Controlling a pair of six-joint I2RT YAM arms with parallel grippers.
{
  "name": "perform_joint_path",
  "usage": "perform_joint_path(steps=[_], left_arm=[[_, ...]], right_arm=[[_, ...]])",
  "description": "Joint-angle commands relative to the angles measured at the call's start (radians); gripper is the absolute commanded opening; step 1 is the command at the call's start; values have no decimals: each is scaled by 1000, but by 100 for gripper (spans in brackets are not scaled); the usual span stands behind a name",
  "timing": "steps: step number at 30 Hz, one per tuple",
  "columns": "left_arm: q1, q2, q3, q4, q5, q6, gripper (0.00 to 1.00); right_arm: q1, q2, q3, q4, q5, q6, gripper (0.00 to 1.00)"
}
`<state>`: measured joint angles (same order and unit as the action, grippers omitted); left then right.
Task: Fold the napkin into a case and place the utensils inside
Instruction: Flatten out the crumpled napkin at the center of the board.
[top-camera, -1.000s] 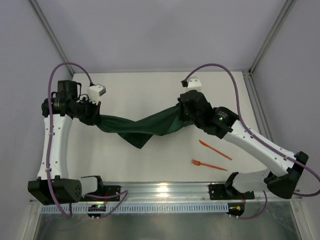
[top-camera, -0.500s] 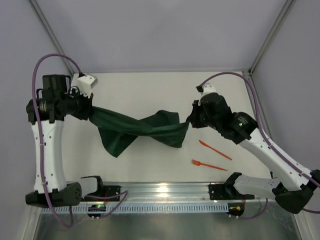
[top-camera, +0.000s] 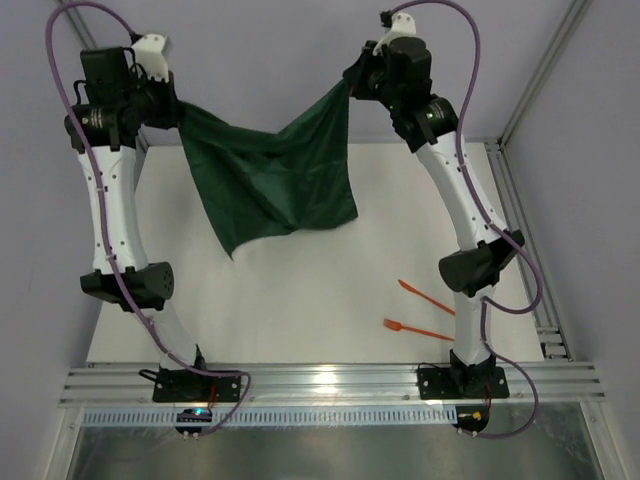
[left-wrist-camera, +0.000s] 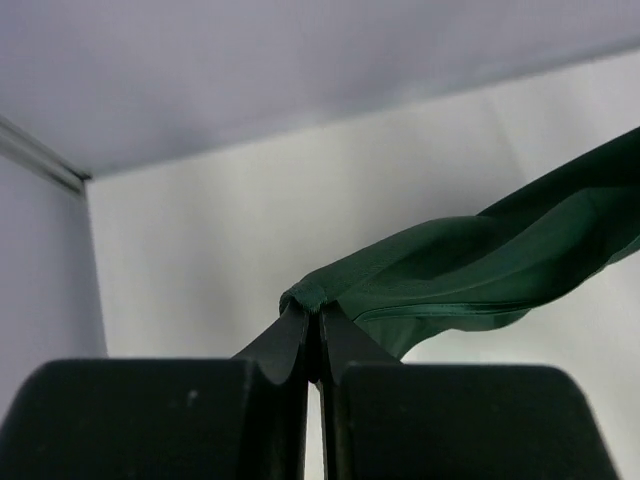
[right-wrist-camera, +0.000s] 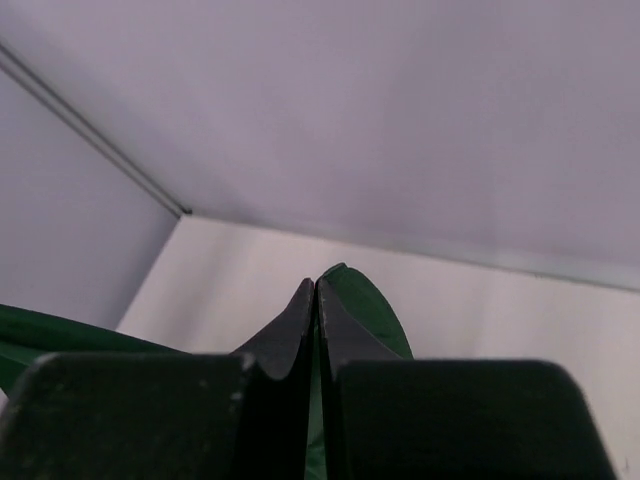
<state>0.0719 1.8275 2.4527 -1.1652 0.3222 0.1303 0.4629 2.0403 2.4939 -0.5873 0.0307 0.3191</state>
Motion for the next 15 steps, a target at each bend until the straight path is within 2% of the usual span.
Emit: perform_joint_path(steps=[1,4,8,11,12,14,15], left_arm=[[0,61,170,165,-83,-96,0],[0,0,103,333,-83,-92,0],[0,-54,23,391,-31,-67,0],[0,-108,-114,358,47,-49,0],[0,-128,-227,336,72,-41,0],[3,-201,-358,311,90,1,0],[6,-229,-505,306,92,17,0]], right_arm=[[-69,-64,45,255,12,63,4],[-98,-124,-12,374,12,34,4],[-98,-237,-78,383,-3,-96,3],[-95,-380,-301,412,-15,-142,4],[-77,-426,-466,420,-15,-158,4],[-40,-579,-661,478,43,-211,4],[4,-626,-861,497,64,-215,4]])
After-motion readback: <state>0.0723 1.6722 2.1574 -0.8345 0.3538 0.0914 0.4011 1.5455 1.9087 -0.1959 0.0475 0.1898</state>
